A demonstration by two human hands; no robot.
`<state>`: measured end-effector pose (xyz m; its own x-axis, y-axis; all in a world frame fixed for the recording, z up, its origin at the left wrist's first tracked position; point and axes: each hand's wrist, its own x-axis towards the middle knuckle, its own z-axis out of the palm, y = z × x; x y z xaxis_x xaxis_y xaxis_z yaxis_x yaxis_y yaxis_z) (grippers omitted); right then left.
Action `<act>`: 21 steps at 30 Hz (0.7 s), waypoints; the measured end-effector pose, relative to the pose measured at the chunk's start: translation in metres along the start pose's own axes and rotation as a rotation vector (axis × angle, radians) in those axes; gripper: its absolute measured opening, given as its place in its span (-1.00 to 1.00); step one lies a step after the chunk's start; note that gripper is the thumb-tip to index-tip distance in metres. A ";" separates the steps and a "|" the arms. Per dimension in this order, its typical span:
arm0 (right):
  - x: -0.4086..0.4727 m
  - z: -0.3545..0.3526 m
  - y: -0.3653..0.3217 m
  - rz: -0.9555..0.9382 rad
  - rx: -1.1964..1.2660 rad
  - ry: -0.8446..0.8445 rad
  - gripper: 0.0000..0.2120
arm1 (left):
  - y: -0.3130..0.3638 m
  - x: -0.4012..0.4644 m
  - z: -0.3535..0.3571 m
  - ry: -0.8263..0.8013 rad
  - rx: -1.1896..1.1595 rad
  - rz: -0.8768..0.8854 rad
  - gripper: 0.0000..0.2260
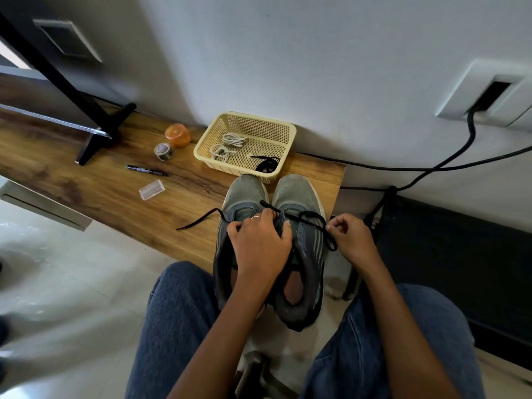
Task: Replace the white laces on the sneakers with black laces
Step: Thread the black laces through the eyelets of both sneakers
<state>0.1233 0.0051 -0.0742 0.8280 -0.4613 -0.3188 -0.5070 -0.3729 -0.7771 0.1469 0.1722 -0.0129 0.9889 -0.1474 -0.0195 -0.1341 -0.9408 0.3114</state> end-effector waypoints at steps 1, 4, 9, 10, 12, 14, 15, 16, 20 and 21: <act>-0.001 0.000 0.000 -0.002 -0.001 -0.007 -0.90 | 0.000 0.000 0.000 0.003 0.001 -0.001 -0.67; -0.005 0.000 -0.001 -0.012 0.042 -0.042 -0.85 | 0.001 -0.001 -0.001 -0.005 0.032 -0.005 -0.67; -0.012 0.000 -0.001 -0.003 0.235 0.021 -0.91 | 0.004 0.001 -0.004 -0.020 0.041 -0.018 -0.69; -0.012 -0.001 -0.001 -0.001 0.270 0.038 -0.92 | 0.003 0.001 -0.004 -0.002 -0.023 -0.031 -0.70; -0.013 -0.003 -0.001 -0.003 0.337 0.069 -0.92 | 0.000 0.003 -0.005 0.054 -0.206 -0.057 -0.71; -0.015 -0.004 -0.001 -0.008 0.400 0.066 -0.95 | -0.007 0.007 -0.007 0.138 -0.366 -0.078 -0.69; -0.016 -0.004 -0.001 -0.010 0.424 0.054 -0.96 | -0.010 0.009 -0.008 0.170 -0.430 -0.099 -0.68; -0.016 -0.004 -0.001 -0.014 0.442 0.043 -0.94 | -0.013 0.012 -0.010 0.189 -0.480 -0.125 -0.68; -0.016 -0.004 0.000 -0.027 0.419 0.117 -0.90 | -0.020 0.023 -0.016 0.232 -0.609 -0.249 -0.70; -0.015 -0.003 0.000 -0.021 0.402 0.155 -0.89 | -0.020 0.025 -0.019 0.245 -0.685 -0.298 -0.71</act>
<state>0.1102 0.0094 -0.0673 0.7756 -0.5843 -0.2391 -0.3314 -0.0544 -0.9419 0.1756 0.1926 -0.0019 0.9736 0.2280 -0.0087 0.1294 -0.5202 0.8442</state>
